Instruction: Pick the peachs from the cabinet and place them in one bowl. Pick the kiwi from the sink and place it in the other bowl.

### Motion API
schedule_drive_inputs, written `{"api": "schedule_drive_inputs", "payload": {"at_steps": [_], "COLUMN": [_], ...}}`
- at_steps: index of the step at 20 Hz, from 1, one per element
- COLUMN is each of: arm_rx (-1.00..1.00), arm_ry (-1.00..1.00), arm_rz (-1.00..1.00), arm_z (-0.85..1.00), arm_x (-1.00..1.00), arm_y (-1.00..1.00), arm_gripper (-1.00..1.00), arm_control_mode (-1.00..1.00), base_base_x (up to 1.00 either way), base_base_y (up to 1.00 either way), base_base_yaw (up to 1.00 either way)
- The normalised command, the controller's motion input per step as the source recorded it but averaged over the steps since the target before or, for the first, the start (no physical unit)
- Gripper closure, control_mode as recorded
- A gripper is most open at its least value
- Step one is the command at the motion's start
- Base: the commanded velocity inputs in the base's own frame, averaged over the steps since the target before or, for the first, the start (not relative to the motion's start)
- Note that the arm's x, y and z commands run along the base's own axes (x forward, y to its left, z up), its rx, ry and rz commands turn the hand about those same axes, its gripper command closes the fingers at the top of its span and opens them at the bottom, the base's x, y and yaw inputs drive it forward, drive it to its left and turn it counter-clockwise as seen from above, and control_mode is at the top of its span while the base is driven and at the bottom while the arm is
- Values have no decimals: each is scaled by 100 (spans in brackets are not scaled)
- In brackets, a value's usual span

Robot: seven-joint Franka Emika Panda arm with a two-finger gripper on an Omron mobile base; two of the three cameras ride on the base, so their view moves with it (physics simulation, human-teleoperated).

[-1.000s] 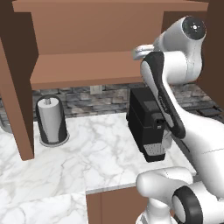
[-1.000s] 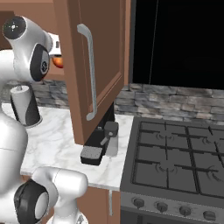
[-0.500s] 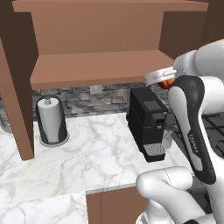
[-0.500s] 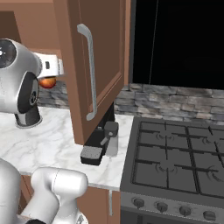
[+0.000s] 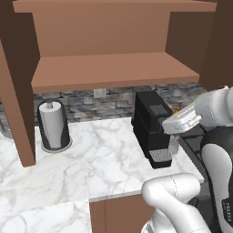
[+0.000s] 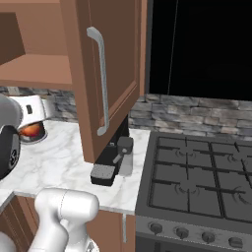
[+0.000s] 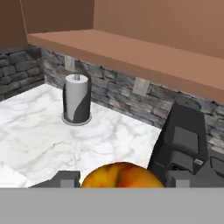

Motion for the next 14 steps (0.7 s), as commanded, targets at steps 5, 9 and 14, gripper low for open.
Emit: {"api": "schedule_drive_inputs", "payload": {"at_steps": [5, 9, 14], "arm_rx": [-9, -6, 0], "arm_ry": [10, 4, 0], "arm_rz": [13, 7, 0], "arm_z": [-72, -31, 0], "arm_x": [-91, -43, 0], "arm_y": [16, 5, 0], "arm_gripper": [100, 100, 100], "arm_control_mode": [-100, 100, 100], "base_base_x": [0, -50, -100], "base_base_y": [0, 0, 0], "base_base_yaw": [0, 8, 15]}}
